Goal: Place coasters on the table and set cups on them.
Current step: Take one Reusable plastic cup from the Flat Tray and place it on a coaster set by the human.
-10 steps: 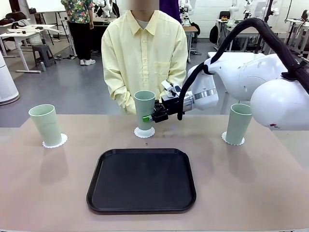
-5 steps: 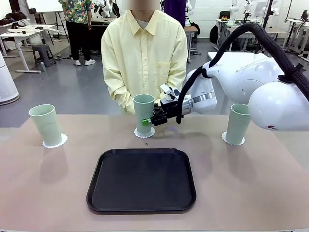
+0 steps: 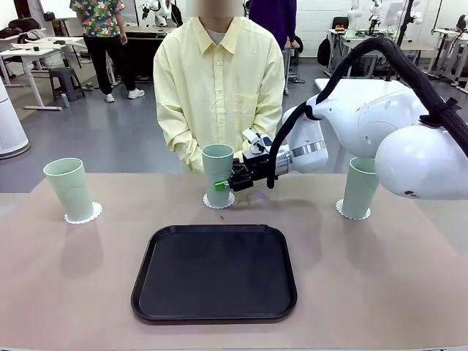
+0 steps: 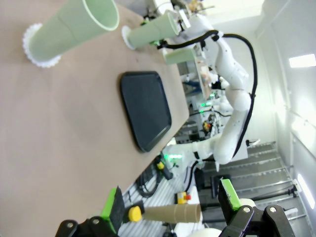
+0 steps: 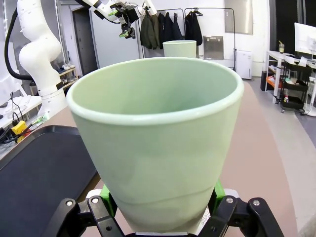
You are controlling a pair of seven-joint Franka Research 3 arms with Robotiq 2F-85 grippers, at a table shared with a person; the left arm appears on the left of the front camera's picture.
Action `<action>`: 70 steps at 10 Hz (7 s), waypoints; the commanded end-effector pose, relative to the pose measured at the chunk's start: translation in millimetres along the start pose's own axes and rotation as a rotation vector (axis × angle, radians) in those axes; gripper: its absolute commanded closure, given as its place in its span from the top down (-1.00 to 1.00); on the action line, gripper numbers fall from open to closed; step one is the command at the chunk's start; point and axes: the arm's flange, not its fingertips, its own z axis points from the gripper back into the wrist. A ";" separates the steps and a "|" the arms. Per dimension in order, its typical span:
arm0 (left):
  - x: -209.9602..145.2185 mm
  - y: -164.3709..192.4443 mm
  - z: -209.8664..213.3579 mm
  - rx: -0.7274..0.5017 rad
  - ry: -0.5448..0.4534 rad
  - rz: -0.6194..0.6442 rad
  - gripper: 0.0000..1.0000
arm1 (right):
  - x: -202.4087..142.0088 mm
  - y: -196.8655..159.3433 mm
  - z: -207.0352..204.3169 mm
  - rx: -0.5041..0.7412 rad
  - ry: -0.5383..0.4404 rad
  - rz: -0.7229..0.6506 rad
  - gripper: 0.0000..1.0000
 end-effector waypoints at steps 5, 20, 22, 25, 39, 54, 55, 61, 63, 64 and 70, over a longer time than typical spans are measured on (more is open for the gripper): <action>-2.0 -0.8 1.7 -0.002 0.003 -0.002 1.00 | -6.2 -12.3 5.2 0.025 0.018 -0.031 0.66; -2.0 -0.8 1.7 -0.002 0.003 -0.002 1.00 | -12.2 -12.1 21.4 0.063 0.037 -0.068 1.00; -2.0 -0.8 1.7 -0.002 0.003 -0.002 1.00 | -15.2 -11.8 25.4 0.036 0.044 -0.076 1.00; -2.0 -0.8 1.7 -0.002 0.003 -0.002 1.00 | -14.8 -11.0 26.7 -0.019 0.079 -0.075 1.00; -2.0 -0.8 1.7 -0.002 0.003 -0.002 1.00 | 79.3 85.7 102.0 -0.158 0.636 -0.294 1.00; -2.0 -0.8 1.7 -0.002 0.003 -0.002 1.00 | 231.1 238.6 83.5 -0.599 0.985 -0.884 1.00; -2.0 -0.8 1.7 -0.002 0.003 -0.002 1.00 | 231.1 238.6 83.5 -0.599 0.985 -0.884 1.00; -2.0 -0.8 1.7 -0.002 0.003 -0.002 1.00 | 231.1 238.6 83.5 -0.599 0.985 -0.884 1.00; -2.0 -0.8 1.7 -0.002 0.003 -0.002 1.00 | 231.1 238.6 83.5 -0.599 0.985 -0.884 1.00; -2.0 -0.8 1.7 -0.002 0.003 -0.002 1.00 | 231.1 238.6 83.5 -0.599 0.985 -0.884 1.00; -2.0 -0.8 1.7 -0.002 0.003 -0.002 1.00 | 199.9 341.0 189.2 -0.658 0.514 -1.072 1.00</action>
